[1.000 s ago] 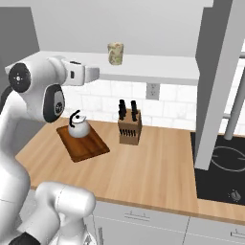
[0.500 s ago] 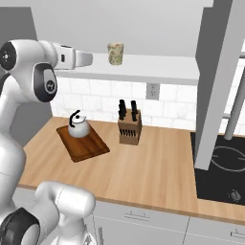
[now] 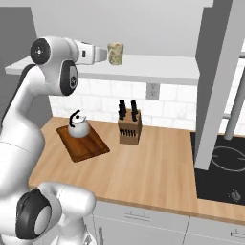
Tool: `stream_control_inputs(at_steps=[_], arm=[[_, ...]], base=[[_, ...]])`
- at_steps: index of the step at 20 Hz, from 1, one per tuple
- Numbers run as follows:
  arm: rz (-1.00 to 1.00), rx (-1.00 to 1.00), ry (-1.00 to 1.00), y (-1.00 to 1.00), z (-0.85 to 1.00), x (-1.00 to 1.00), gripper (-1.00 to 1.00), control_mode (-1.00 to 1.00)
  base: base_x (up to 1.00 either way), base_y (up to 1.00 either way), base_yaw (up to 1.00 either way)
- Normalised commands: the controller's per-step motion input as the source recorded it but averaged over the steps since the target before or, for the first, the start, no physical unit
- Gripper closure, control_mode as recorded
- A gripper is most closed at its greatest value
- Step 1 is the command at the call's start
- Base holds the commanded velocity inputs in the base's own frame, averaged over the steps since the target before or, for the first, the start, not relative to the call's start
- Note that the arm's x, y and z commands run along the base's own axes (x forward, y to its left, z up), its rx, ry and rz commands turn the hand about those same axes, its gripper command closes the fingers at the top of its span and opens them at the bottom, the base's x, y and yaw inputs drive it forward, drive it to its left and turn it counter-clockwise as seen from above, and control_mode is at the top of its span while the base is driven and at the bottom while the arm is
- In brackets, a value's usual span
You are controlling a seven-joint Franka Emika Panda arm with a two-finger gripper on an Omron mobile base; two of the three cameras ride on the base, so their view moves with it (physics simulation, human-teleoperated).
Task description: Pick the kettle from the counter and place it on the tray. Then pick the mug from the cabinet and place it on the tray. Then close the cabinet doors.
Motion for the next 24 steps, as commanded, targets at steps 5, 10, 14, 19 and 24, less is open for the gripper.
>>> stream_control_inputs(at_steps=[5,10,14,19,24], arm=[[0.04,0.0,0.0,-0.35,-0.17,0.22,-1.0,-1.0],[0.0,0.0,0.0,0.08,-0.01,0.29,-1.0,-1.0],[0.0,0.0,0.0,0.05,-0.01,0.31,-1.0,-1.0],[0.0,0.02,0.0,0.0,-0.1,0.32,-1.0,-1.0],[0.0,0.01,0.0,0.0,-0.19,0.33,-1.0,-1.0]], base=[[0.0,0.0,0.0],[0.0,0.0,0.0],[0.0,0.0,0.0],[0.0,0.0,0.0],[0.0,0.0,0.0]])
